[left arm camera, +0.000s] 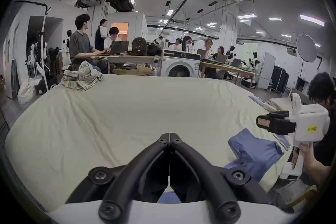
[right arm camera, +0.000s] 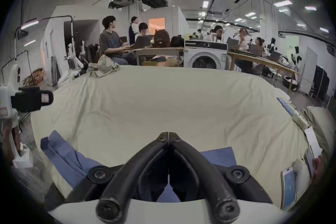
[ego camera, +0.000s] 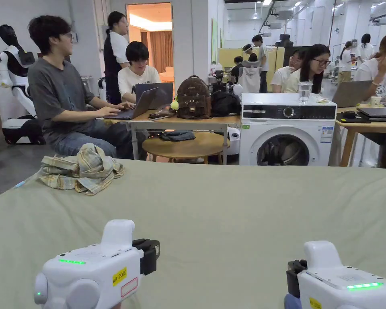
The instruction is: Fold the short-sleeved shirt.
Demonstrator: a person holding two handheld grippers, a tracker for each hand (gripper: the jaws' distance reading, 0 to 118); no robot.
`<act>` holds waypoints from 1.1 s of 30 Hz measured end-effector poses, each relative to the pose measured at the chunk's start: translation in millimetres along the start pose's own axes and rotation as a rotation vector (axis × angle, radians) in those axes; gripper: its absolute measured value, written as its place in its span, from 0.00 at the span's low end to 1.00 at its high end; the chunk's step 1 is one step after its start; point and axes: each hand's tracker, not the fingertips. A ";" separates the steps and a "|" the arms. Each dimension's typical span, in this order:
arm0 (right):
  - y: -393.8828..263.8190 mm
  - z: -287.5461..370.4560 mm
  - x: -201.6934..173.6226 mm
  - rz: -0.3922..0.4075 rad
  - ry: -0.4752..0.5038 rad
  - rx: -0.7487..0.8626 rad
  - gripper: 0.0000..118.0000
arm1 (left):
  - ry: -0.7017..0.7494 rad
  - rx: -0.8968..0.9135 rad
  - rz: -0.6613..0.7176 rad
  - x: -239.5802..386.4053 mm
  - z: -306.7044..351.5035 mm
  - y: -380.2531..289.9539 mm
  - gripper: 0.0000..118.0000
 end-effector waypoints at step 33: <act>-45.8 38.8 52.3 -0.175 0.022 -0.099 0.00 | -0.141 -0.109 0.879 -163.5 24.2 -127.0 0.09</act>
